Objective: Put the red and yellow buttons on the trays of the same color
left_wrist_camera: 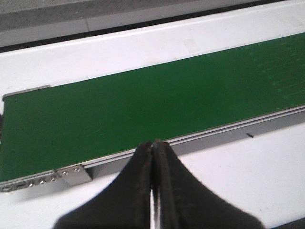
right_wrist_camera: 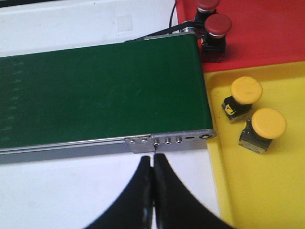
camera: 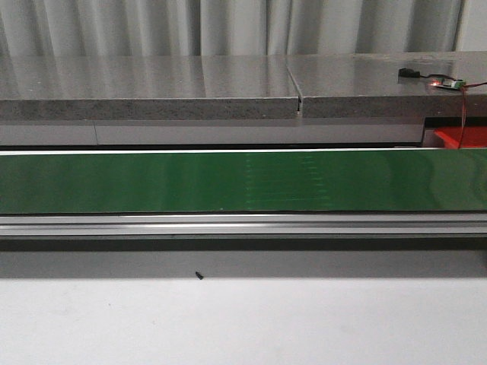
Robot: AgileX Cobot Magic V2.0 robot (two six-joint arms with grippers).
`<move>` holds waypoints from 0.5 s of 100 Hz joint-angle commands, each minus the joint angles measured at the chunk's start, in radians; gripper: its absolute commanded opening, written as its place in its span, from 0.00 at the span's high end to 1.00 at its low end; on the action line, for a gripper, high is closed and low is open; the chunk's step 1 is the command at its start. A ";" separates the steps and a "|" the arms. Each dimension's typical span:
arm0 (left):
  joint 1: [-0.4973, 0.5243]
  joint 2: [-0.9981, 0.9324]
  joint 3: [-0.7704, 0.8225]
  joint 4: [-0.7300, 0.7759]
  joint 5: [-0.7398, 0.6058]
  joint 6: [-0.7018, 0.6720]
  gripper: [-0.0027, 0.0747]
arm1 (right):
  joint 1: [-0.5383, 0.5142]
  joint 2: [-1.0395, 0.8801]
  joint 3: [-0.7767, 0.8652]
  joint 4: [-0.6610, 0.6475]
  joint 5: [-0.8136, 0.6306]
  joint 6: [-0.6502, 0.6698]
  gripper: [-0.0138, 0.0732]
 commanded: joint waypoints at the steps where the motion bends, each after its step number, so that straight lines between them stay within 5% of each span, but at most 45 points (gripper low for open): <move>1: 0.025 0.020 -0.023 0.056 -0.083 -0.108 0.99 | 0.001 -0.006 -0.035 -0.008 -0.056 -0.001 0.92; 12: 0.096 0.045 -0.023 0.081 -0.122 -0.252 0.99 | 0.001 -0.006 -0.035 -0.008 -0.056 -0.001 0.92; 50: 0.344 0.218 -0.023 0.026 -0.139 -0.247 0.97 | 0.001 -0.006 -0.035 -0.008 -0.056 -0.001 0.92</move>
